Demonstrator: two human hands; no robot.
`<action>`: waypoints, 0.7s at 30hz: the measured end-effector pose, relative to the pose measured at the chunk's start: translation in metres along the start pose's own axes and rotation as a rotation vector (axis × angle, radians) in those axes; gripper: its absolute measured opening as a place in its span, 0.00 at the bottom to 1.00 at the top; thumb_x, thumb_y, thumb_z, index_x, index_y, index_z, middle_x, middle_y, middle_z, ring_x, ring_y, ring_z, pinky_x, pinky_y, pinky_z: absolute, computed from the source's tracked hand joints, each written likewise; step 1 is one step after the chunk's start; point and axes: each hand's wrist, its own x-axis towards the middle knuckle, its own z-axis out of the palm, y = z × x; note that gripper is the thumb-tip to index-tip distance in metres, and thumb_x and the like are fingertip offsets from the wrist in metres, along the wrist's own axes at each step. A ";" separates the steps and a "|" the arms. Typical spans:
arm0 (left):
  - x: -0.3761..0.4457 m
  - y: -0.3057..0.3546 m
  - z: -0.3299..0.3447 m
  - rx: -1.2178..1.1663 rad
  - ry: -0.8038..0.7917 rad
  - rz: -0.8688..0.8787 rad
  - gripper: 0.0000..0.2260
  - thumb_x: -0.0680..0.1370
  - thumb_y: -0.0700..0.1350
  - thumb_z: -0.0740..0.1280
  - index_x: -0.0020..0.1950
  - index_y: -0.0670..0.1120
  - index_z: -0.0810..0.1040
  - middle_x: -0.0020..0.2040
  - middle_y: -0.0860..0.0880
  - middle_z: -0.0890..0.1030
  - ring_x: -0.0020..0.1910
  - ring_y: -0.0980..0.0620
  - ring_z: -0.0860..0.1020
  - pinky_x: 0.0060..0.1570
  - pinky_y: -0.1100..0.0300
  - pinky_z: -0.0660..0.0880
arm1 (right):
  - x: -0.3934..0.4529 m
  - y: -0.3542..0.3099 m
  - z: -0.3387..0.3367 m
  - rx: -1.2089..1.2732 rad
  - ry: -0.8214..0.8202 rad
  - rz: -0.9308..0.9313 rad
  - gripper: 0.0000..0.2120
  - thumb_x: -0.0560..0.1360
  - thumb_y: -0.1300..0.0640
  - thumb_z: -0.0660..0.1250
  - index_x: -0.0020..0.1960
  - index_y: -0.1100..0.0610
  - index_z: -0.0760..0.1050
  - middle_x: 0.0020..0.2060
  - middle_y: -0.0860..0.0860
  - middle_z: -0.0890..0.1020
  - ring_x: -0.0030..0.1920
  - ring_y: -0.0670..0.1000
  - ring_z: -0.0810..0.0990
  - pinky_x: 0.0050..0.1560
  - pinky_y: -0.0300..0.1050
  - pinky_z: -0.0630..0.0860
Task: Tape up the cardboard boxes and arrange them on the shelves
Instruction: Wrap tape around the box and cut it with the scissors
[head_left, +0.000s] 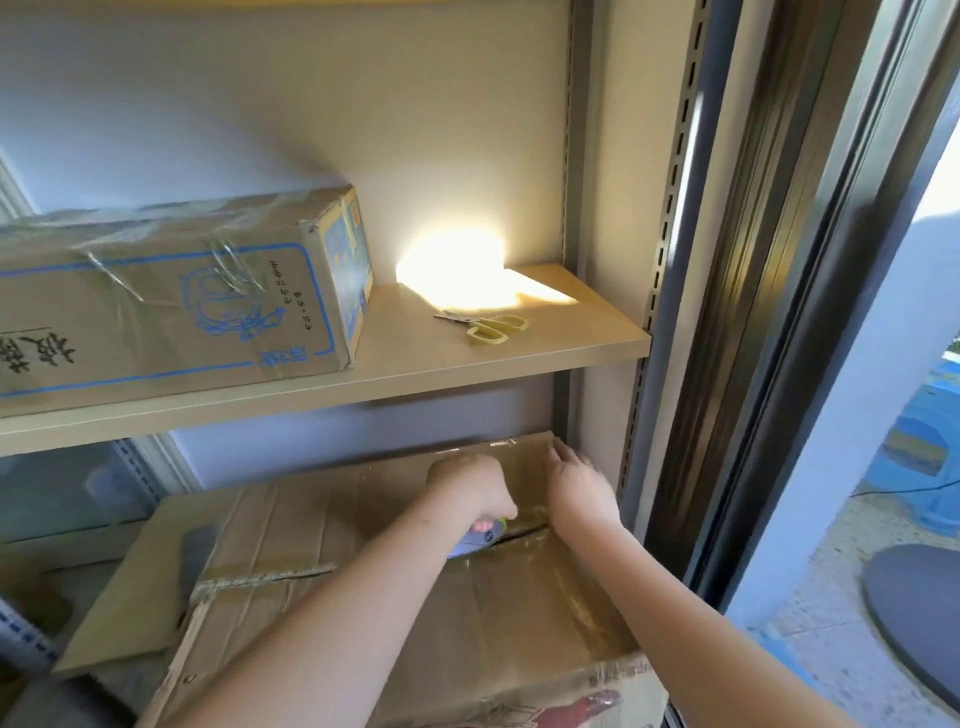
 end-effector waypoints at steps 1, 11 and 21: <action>0.002 0.003 -0.001 0.013 -0.016 0.003 0.10 0.71 0.47 0.64 0.31 0.46 0.75 0.34 0.50 0.82 0.43 0.50 0.85 0.52 0.56 0.80 | 0.002 -0.005 0.001 0.024 -0.008 -0.024 0.34 0.78 0.66 0.58 0.80 0.57 0.49 0.79 0.54 0.54 0.78 0.56 0.56 0.75 0.49 0.59; -0.001 -0.044 -0.013 -0.516 -0.287 0.201 0.15 0.78 0.51 0.61 0.44 0.41 0.78 0.35 0.42 0.84 0.33 0.47 0.81 0.46 0.59 0.77 | 0.015 -0.010 0.037 -0.118 -0.033 -0.101 0.35 0.79 0.38 0.36 0.80 0.56 0.45 0.80 0.54 0.51 0.79 0.53 0.46 0.78 0.50 0.43; -0.027 -0.072 -0.002 0.054 0.026 0.022 0.18 0.76 0.55 0.63 0.31 0.46 0.76 0.25 0.51 0.77 0.26 0.53 0.77 0.38 0.63 0.73 | 0.017 -0.007 0.034 -0.130 -0.123 -0.118 0.31 0.82 0.40 0.39 0.80 0.53 0.41 0.79 0.52 0.44 0.79 0.51 0.40 0.78 0.52 0.39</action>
